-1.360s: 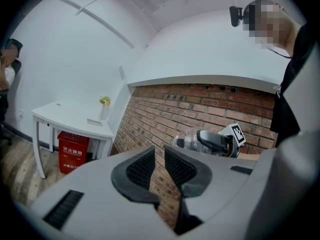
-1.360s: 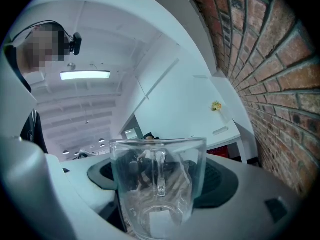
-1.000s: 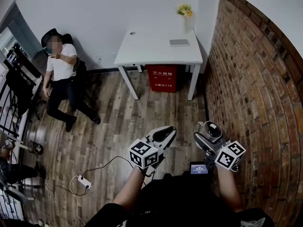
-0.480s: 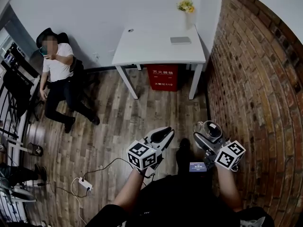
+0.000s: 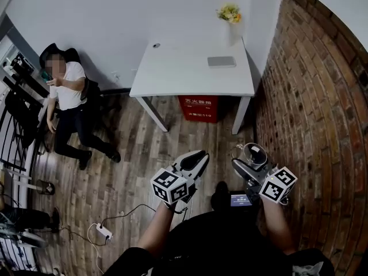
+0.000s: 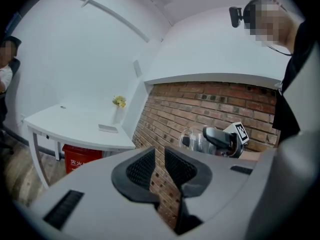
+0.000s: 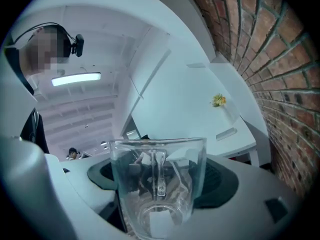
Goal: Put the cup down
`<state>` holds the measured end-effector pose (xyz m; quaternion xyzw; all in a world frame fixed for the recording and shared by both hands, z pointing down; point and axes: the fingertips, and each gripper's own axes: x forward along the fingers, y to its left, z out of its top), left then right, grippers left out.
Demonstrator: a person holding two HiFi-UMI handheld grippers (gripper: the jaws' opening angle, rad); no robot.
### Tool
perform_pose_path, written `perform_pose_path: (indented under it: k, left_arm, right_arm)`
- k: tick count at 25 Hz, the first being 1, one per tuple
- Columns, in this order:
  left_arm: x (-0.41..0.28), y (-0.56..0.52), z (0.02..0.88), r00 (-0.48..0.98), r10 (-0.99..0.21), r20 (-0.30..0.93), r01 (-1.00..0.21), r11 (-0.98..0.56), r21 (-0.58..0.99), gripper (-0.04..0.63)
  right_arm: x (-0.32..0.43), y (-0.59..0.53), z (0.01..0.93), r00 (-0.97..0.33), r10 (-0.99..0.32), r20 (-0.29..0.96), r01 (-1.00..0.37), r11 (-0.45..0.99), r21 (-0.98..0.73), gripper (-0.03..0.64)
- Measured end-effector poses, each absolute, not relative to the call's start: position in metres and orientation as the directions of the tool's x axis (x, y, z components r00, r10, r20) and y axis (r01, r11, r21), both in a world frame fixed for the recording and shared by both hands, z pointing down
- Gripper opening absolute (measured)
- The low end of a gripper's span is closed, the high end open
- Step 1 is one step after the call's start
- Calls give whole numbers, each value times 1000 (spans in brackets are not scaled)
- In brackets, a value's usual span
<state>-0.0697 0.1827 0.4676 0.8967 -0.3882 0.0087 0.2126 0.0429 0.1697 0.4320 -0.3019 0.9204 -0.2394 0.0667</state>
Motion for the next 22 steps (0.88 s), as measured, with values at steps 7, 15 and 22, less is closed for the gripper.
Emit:
perform_pose_path:
  k: [7,15,22]
  left_arm:
    - [-51,90,459,689,-702,179,-710,-605,360,67]
    - [-56,32,466,657,-726,204,-739,-566,366,66]
    - [-58,-10,479,668,-711,220,-729,-565,386,66]
  right_arm:
    - [60,77,429,-817,-576,16,-507,706,-494,417]
    - [70,15,437,-817,-576,32,-507,690,-516,417]
    - [65,-22,447,-813,-580,48,-514,677,-526,417]
